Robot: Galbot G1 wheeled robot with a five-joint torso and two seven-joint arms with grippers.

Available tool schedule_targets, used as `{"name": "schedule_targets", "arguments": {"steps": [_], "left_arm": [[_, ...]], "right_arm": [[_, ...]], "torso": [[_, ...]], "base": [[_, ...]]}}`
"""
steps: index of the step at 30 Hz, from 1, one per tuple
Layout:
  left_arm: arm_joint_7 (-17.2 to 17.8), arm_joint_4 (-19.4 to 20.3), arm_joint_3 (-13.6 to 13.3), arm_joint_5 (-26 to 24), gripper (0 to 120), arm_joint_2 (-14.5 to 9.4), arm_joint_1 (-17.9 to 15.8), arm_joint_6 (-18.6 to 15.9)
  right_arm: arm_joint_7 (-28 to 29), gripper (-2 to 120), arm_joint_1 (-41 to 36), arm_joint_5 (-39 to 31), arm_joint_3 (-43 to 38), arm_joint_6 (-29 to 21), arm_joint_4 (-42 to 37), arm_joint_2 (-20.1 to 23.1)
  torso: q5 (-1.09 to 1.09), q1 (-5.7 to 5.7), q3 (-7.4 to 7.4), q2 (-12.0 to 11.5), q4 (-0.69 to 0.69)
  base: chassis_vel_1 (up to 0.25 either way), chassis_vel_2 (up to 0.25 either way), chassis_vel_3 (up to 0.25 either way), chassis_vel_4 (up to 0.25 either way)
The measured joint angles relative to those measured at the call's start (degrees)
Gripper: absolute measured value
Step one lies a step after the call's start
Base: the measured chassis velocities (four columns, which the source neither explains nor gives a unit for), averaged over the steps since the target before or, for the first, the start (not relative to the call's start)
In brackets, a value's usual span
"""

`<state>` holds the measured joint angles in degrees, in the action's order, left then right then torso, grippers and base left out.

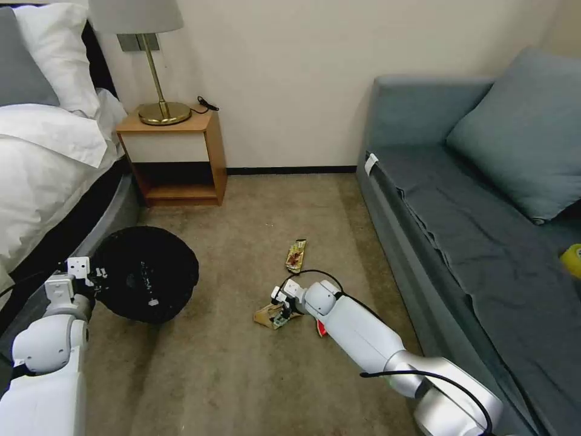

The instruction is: Pick up the trash bin, then pick up the garbage on the floor and place it into the trash bin.

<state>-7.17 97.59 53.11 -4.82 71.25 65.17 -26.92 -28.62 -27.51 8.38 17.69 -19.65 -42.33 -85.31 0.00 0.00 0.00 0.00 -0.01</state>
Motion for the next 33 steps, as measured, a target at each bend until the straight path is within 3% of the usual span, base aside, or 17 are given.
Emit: {"name": "schedule_targets", "arguments": {"steps": [14,20,33], "left_arm": [[0.0,-0.6,-0.5,0.1,1,0.3,-0.3,0.5],[0.0,-0.7,-0.5,0.1,1,0.5,-0.1,0.9],[-0.1,-0.3,-0.9,0.2,1,1.4,0.1,1.3]], "right_arm": [[-0.4,97,-0.2,4.2,-0.4,2.3,4.1,-2.9],[-0.4,82,-0.4,5.5,-0.6,2.3,4.9,-3.3],[-0.5,30,-0.9,6.6,-1.7,2.5,5.5,-2.9]], "torso": [[0.0,0.0,0.0,0.0,0.01],[0.0,0.0,0.0,0.0,0.01],[0.0,0.0,0.0,0.0,0.01]], "base": [[0.0,0.0,0.0,0.0],[0.0,0.0,0.0,0.0],[0.0,0.0,0.0,0.0]]}}
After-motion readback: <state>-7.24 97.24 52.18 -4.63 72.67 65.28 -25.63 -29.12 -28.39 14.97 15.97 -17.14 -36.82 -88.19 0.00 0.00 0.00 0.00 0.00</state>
